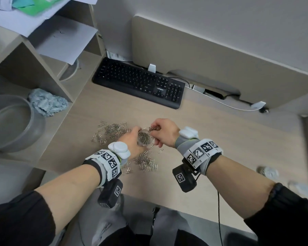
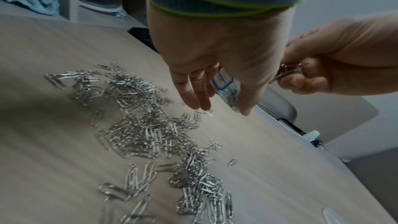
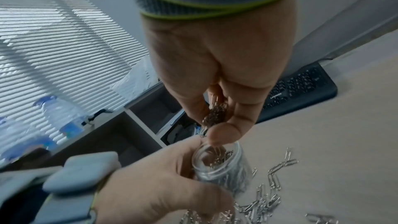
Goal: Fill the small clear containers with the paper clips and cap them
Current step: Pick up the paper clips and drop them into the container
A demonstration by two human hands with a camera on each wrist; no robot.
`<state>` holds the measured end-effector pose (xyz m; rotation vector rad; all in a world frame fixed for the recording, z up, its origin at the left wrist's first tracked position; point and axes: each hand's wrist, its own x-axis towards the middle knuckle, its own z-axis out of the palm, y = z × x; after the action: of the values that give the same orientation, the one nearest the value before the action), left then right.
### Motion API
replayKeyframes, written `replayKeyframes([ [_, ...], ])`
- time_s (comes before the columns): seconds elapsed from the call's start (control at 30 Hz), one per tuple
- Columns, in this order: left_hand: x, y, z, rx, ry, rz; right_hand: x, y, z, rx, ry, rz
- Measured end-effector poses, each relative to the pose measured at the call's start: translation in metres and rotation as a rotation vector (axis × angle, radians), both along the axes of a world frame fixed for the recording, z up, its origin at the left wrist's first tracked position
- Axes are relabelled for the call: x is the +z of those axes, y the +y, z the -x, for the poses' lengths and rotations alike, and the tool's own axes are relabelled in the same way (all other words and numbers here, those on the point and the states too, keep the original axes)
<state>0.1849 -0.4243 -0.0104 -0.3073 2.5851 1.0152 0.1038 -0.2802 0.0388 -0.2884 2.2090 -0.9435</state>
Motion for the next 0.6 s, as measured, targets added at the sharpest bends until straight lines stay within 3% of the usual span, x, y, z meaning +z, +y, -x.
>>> replayKeyframes([
  [0.2, 0.009, 0.016, 0.016, -0.047, 0.035, 0.011, 0.012, 0.004, 0.007, 0.074, 0.107, -0.073],
  [0.6, 0.013, 0.014, 0.016, 0.01, 0.033, -0.014, 0.017, 0.001, 0.01, 0.072, 0.106, 0.029],
])
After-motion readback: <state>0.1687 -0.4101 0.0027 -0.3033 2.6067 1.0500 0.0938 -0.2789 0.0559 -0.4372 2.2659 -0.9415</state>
